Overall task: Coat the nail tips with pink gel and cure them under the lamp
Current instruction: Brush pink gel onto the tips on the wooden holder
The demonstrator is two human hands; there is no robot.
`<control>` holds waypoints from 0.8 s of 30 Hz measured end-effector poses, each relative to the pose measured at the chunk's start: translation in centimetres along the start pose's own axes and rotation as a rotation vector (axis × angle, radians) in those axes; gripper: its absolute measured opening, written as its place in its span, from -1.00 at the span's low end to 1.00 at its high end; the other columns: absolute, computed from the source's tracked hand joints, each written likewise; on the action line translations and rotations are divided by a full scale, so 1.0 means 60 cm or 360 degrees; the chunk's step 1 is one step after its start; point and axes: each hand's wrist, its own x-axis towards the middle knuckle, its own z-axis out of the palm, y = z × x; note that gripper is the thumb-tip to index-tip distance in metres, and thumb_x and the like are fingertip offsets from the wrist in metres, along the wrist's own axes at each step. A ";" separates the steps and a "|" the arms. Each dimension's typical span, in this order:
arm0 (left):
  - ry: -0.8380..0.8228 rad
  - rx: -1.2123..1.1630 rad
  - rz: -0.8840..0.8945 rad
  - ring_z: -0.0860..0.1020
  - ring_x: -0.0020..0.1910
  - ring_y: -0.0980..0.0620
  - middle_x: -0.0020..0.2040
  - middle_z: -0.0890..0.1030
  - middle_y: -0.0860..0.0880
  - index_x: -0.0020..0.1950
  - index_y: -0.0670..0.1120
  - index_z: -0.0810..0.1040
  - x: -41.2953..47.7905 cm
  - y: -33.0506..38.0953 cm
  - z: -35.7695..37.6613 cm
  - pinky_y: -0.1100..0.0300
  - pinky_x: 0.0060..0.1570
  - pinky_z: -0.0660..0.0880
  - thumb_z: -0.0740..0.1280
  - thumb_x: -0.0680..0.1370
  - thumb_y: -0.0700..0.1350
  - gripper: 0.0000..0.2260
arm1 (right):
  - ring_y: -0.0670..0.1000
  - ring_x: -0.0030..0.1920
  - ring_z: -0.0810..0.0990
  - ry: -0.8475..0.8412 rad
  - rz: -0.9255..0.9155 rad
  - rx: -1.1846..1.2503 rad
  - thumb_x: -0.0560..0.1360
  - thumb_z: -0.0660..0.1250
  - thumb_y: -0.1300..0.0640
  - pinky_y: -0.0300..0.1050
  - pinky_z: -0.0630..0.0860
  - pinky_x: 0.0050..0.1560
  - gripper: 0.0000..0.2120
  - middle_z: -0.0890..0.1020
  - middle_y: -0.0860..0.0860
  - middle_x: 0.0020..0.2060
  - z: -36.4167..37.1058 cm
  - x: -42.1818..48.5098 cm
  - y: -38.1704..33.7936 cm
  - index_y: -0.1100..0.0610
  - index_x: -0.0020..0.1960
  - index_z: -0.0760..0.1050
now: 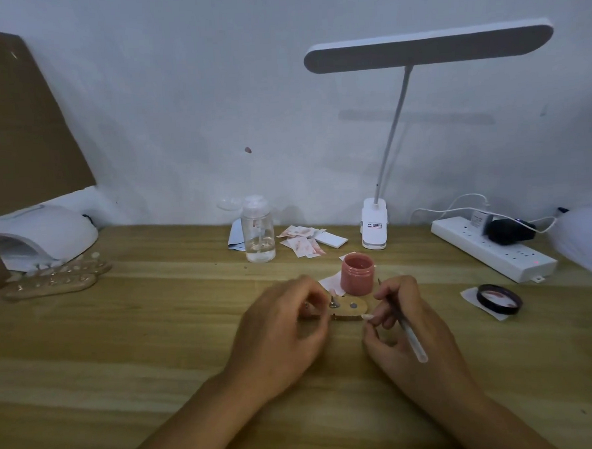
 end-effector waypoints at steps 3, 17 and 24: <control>-0.0306 -0.0244 0.0022 0.57 -0.10 0.21 -0.05 0.61 0.24 0.04 0.14 0.51 -0.015 0.024 0.022 0.30 -0.15 0.50 0.32 0.46 0.02 -0.83 | -0.15 -0.17 0.55 -0.0031 0.0030 0.0027 0.35 0.49 0.24 -0.10 0.55 -0.22 -0.57 0.53 -0.11 -0.30 0.006 -0.002 0.002 -0.05 0.01 0.31; -0.0324 -0.0623 -0.0260 0.54 -0.33 0.21 -0.15 0.68 0.20 -0.10 0.17 0.57 -0.005 0.011 0.027 0.37 -0.25 0.41 0.45 0.46 -0.22 -0.74 | -0.33 -0.13 0.60 -0.0087 0.0120 0.0112 0.40 0.45 0.17 -0.52 0.40 -0.14 -0.83 0.51 -0.47 -0.06 0.020 -0.007 -0.006 0.16 -0.06 0.51; -0.0387 -0.0684 -0.0335 0.55 -0.32 0.21 -0.15 0.69 0.20 -0.10 0.11 0.62 -0.003 0.012 0.025 0.37 -0.25 0.43 0.43 0.45 -0.26 -0.76 | -0.27 -0.13 0.61 -0.0102 0.0091 0.0006 0.45 0.45 0.20 -0.31 0.52 -0.13 -0.87 0.47 -0.47 0.00 0.017 -0.009 -0.005 0.14 -0.07 0.52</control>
